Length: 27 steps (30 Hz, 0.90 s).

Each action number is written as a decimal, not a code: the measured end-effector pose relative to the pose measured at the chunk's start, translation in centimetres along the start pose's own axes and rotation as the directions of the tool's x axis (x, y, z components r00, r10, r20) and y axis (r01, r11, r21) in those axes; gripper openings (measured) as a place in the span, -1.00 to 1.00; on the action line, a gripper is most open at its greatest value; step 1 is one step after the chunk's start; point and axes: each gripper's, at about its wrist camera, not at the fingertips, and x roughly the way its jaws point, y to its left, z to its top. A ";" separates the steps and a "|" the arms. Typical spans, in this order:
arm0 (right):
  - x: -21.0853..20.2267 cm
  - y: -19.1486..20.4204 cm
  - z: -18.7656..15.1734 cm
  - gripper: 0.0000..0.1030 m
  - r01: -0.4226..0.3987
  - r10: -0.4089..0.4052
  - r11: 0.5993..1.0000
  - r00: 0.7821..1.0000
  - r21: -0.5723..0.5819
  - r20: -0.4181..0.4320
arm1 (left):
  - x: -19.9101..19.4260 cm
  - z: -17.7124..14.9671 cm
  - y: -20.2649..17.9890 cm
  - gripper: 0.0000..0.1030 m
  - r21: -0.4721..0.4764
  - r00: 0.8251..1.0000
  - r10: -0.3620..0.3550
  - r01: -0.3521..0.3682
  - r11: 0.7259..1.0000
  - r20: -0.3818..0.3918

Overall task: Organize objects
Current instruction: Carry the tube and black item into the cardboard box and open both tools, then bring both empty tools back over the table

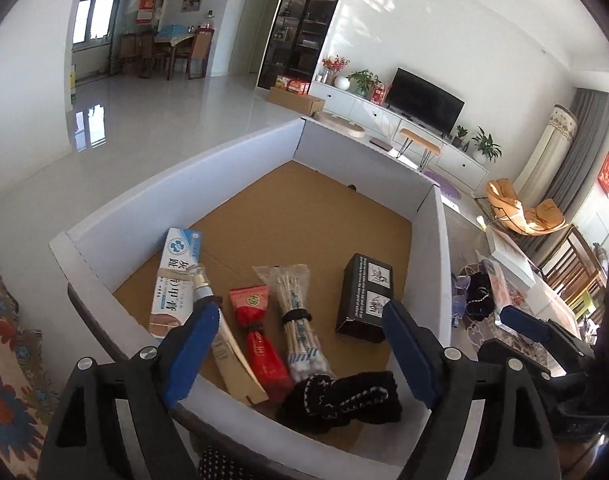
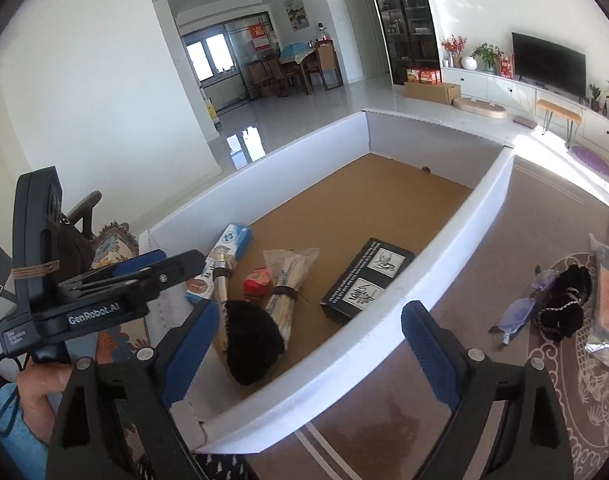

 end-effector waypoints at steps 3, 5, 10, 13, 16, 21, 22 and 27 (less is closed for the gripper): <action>-3.0 -5.0 -3.7 0.90 0.154 -0.154 0.988 0.988 0.016 0.027 | -1.6 -2.1 -5.9 0.62 0.066 0.985 -0.173 0.174 0.983 -0.025; -5.1 -9.2 -6.9 0.90 0.270 -0.271 0.961 0.963 0.055 0.013 | -2.2 -4.2 -10.7 0.73 0.138 0.960 -0.270 0.278 0.951 -0.073; -9.9 -19.3 -14.7 0.90 0.492 -0.473 0.846 0.870 0.203 -0.136 | 0.3 -11.0 -21.2 0.93 0.317 0.907 -0.335 0.406 0.857 -0.257; -12.7 -22.6 -17.6 0.90 0.563 -0.535 0.786 0.826 0.256 -0.176 | 3.6 -14.5 -24.5 0.93 0.420 0.916 -0.235 0.362 0.832 -0.324; -14.1 -22.9 -19.3 0.90 0.589 -0.555 0.756 0.808 0.284 -0.199 | 6.9 -15.9 -24.5 0.93 0.435 0.918 -0.157 0.316 0.843 -0.363; -14.2 -22.5 -20.2 0.90 0.599 -0.561 0.749 0.801 0.284 -0.209 | 7.7 -15.5 -22.0 0.93 0.412 0.936 -0.115 0.254 0.875 -0.333; -14.1 -22.4 -20.1 0.90 0.605 -0.566 0.748 0.796 0.273 -0.213 | 7.8 -15.4 -21.5 0.93 0.406 0.939 -0.108 0.243 0.881 -0.328; -13.2 -21.5 -20.1 0.97 0.640 -0.599 0.737 0.768 0.217 -0.229 | 8.6 -15.2 -20.0 0.92 0.371 0.939 -0.094 0.222 0.902 -0.332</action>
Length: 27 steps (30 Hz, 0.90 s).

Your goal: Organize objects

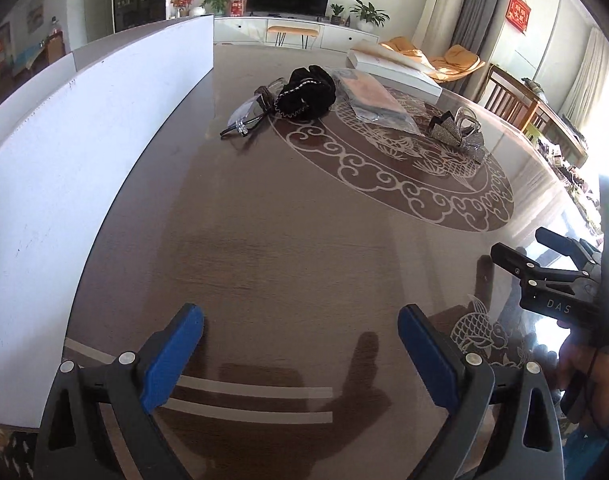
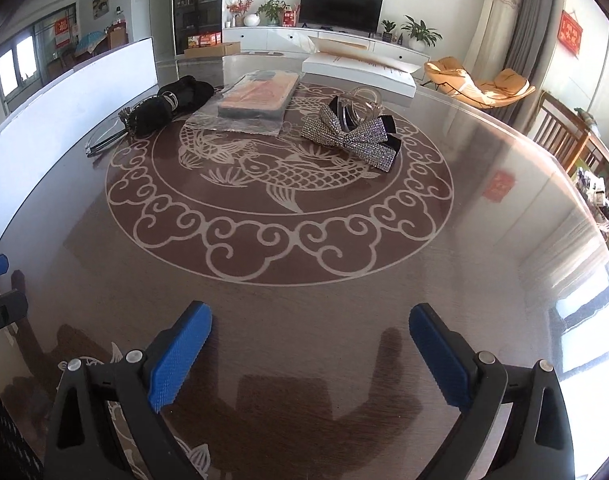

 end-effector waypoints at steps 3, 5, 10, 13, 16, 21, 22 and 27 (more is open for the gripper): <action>0.0 0.2 0.0 1.00 0.011 -0.011 1.000 1.000 -0.006 0.001 | 0.1 0.0 -0.2 0.93 0.017 1.000 0.018 -0.018 1.000 0.007; 0.1 0.1 0.0 1.00 0.010 -0.010 1.000 1.000 -0.005 0.000 | 0.1 -0.1 -0.4 0.93 0.027 1.000 0.028 -0.028 0.999 0.009; 0.2 -0.1 0.0 1.00 0.001 -0.001 1.000 1.000 0.007 -0.007 | 0.3 -0.2 -0.9 0.93 0.054 0.999 0.054 -0.054 0.997 0.007; 0.2 -0.2 0.0 1.00 -0.007 0.007 1.000 1.000 0.015 -0.011 | 0.3 0.0 -1.0 0.93 0.054 0.998 0.056 -0.057 0.997 0.005; 0.3 -0.2 0.0 1.00 -0.014 0.014 1.000 1.000 0.021 -0.014 | 0.4 0.0 -1.1 0.94 0.059 0.998 0.061 -0.061 0.996 0.004; 0.4 -0.3 0.0 1.00 -0.026 0.026 0.999 0.999 0.032 -0.019 | 0.7 0.0 -1.5 0.99 0.079 0.997 0.079 -0.079 0.994 0.003; 0.5 -0.3 0.0 1.00 -0.029 0.029 0.999 0.999 0.034 -0.020 | 0.7 0.0 -1.6 1.00 0.081 0.997 0.082 -0.082 0.993 0.003; 0.6 -0.5 0.1 1.00 -0.047 0.049 0.998 0.998 0.050 -0.028 | 0.8 -0.1 -1.8 1.00 0.090 0.996 0.094 -0.094 0.992 0.006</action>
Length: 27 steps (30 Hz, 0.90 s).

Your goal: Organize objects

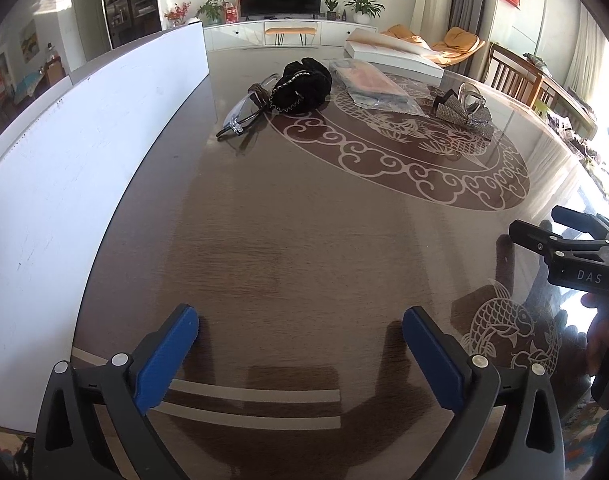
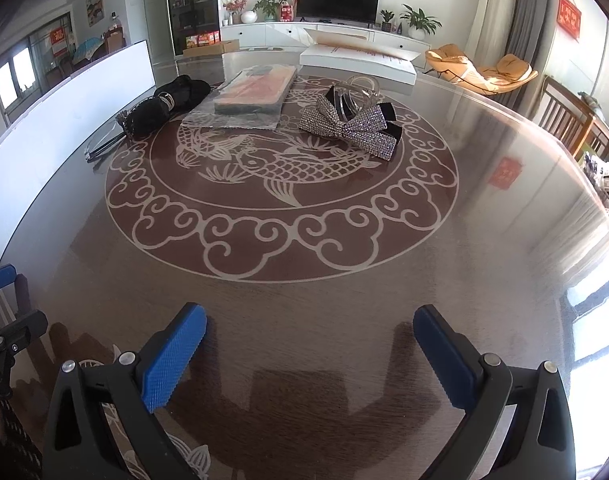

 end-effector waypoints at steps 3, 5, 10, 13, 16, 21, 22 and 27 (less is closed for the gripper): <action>0.1 -0.1 0.0 1.00 -0.011 0.011 1.000 1.000 0.009 -0.005 | 0.0 -0.1 -0.2 1.00 0.009 1.000 0.011 -0.011 1.000 0.000; 0.1 -0.3 0.0 1.00 -0.017 0.017 1.000 1.000 0.014 -0.007 | 0.1 -0.1 -0.2 1.00 0.009 1.000 0.012 -0.012 1.000 0.002; 0.1 -0.3 -0.1 1.00 -0.023 0.023 1.000 1.000 0.019 -0.010 | 0.1 0.0 0.1 1.00 0.004 1.000 0.018 -0.018 1.000 0.002; 0.1 -0.3 -0.1 1.00 -0.023 0.023 1.000 1.000 0.019 -0.010 | 0.1 0.0 0.4 1.00 -0.005 1.000 0.025 -0.025 1.000 0.006; 0.1 -0.3 -0.1 1.00 -0.023 0.023 1.000 1.000 0.019 -0.010 | 0.1 0.1 0.6 1.00 -0.009 1.000 0.029 -0.029 1.000 0.008; 0.1 -0.3 -0.1 1.00 -0.023 0.023 1.000 1.000 0.019 -0.010 | 0.1 0.0 0.7 1.00 -0.005 1.000 0.029 -0.029 1.000 0.012; 0.1 -0.3 -0.1 1.00 -0.023 0.023 1.000 1.000 0.019 -0.010 | 0.1 0.0 0.7 1.00 -0.005 0.999 0.029 -0.029 1.000 0.012; 0.1 -0.3 0.0 1.00 -0.023 0.023 1.000 1.000 0.019 -0.010 | 0.1 0.0 0.6 1.00 -0.006 1.000 0.029 -0.029 1.000 0.012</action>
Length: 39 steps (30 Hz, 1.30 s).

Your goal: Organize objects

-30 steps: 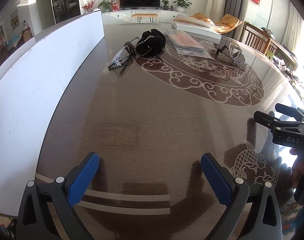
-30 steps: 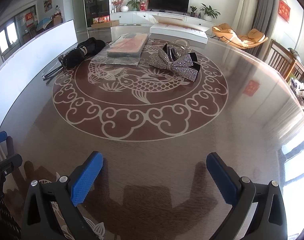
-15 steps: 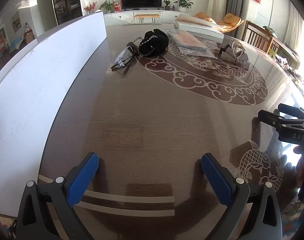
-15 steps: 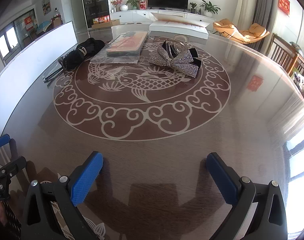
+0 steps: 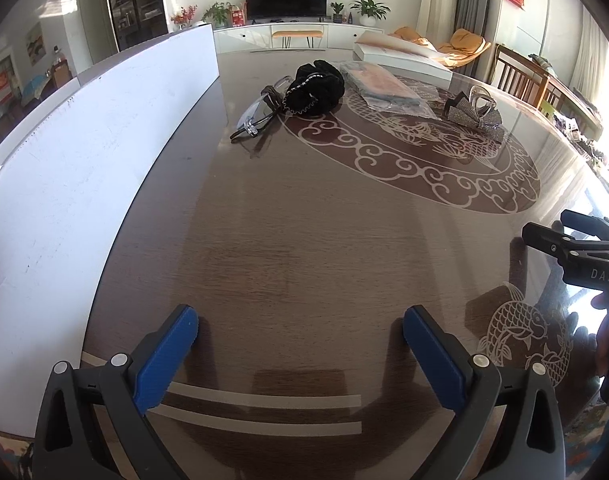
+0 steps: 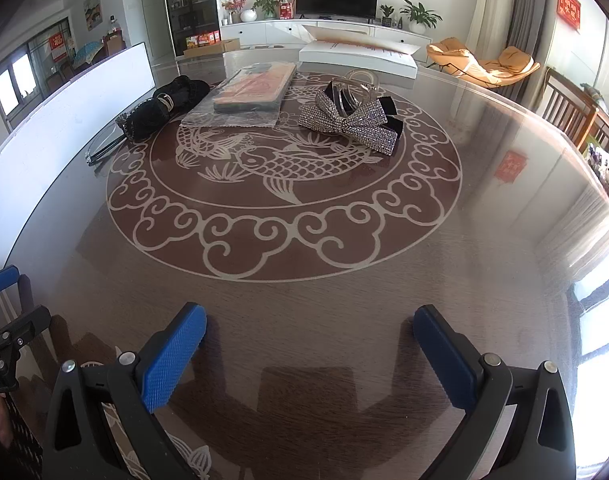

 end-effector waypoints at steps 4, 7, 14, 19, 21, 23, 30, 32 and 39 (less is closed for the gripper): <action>0.0 0.0 0.0 1.00 0.000 0.000 1.000 1.000 0.000 0.000 | 0.0 0.0 0.0 1.00 0.000 1.000 0.001 -0.001 1.000 0.000; 0.0 0.0 0.0 1.00 0.000 0.000 1.000 1.000 0.000 0.000 | 0.0 0.0 0.0 1.00 0.004 1.000 -0.003 0.003 1.000 -0.001; 0.0 0.0 0.0 1.00 -0.002 0.002 1.000 1.000 0.001 -0.001 | 0.0 0.0 0.8 1.00 -0.002 1.000 -0.001 0.001 1.000 0.001; 0.2 -0.3 0.6 1.00 -0.040 0.038 0.998 0.998 -0.051 -0.044 | -0.1 -0.2 1.2 1.00 -0.004 1.000 0.001 -0.001 1.000 0.011; 0.4 -1.1 1.1 1.00 -0.031 0.026 0.995 0.998 -0.091 -0.059 | -0.1 -0.2 1.2 1.00 -0.004 1.000 0.001 -0.001 1.000 0.014; 0.4 -2.4 2.0 1.00 0.042 -0.047 0.993 0.998 -0.115 -0.036 | -0.1 -0.2 1.2 1.00 -0.005 1.000 0.001 -0.001 1.000 0.016; 3.7 -5.0 8.1 1.00 0.060 -0.063 0.978 0.998 -0.199 -0.009 | -0.1 -0.4 1.2 1.00 -0.004 1.000 0.002 -0.002 1.000 0.028; 5.0 -4.9 10.2 1.00 0.098 -0.098 0.958 0.995 -0.268 0.014 | -0.2 -0.4 1.3 1.00 -0.004 1.000 0.002 -0.002 1.000 0.031; 9.2 -3.8 15.1 0.94 0.014 -0.031 0.939 0.999 -0.344 -0.044 | -0.2 -0.4 1.3 1.00 -0.005 0.999 0.002 -0.002 1.000 0.033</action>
